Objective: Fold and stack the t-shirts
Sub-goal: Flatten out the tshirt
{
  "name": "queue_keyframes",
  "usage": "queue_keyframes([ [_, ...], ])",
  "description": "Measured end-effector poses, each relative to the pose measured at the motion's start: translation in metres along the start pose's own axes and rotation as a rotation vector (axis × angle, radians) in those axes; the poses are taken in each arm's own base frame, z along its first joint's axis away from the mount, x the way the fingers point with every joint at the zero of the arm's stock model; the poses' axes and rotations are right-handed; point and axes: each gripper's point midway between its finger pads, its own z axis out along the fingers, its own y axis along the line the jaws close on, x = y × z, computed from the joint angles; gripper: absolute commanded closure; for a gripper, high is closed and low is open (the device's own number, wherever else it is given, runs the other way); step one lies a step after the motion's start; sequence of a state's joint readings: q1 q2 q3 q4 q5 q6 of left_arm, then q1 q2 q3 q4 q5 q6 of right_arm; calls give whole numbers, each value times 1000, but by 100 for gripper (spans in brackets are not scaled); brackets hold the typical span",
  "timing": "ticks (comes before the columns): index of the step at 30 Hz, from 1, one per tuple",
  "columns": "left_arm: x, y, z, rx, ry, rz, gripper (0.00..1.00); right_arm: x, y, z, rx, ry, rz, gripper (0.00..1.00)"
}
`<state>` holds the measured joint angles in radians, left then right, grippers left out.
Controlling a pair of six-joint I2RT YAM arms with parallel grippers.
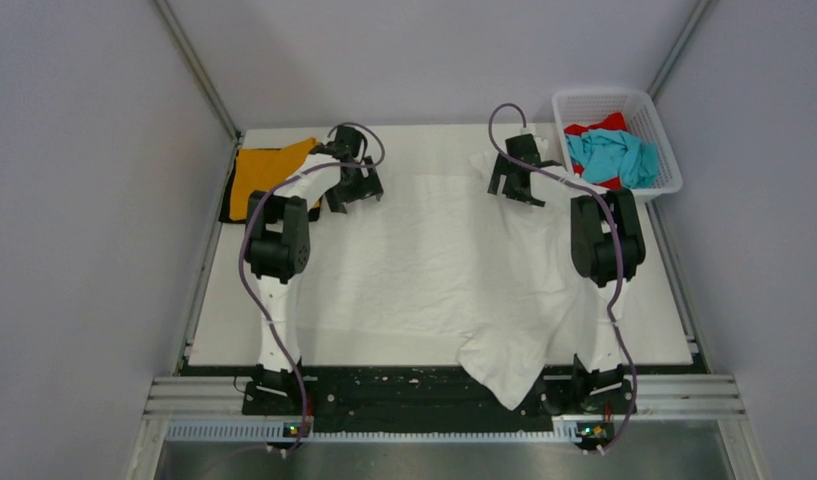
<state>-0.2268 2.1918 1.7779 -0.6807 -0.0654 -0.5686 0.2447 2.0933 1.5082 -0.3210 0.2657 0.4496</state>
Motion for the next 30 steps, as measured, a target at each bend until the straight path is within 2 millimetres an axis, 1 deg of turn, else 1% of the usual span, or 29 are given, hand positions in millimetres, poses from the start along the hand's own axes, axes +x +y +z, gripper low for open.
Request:
queue_keyframes([
  [2,4,6,10,-29,24,4,1,2,-6,6,35,14,-10,1],
  [3,0,4,9,-27,20,5,1,-1,-5,9,41,12,-8,1],
  [7,-15,0,19,-9,12,-15,1,-20,-5,24,65,-12,7,1],
  [14,-50,-8,29,123,25,-106,1,-48,-3,47,78,-50,24,1],
  [22,-84,-30,40,272,0,-153,1,-85,1,72,30,-101,42,1],
  [26,-89,-33,40,300,-13,-153,1,-98,6,80,-5,-117,31,1],
  [30,-91,-35,38,310,-19,-144,1,-98,12,79,-46,-108,-12,1],
])
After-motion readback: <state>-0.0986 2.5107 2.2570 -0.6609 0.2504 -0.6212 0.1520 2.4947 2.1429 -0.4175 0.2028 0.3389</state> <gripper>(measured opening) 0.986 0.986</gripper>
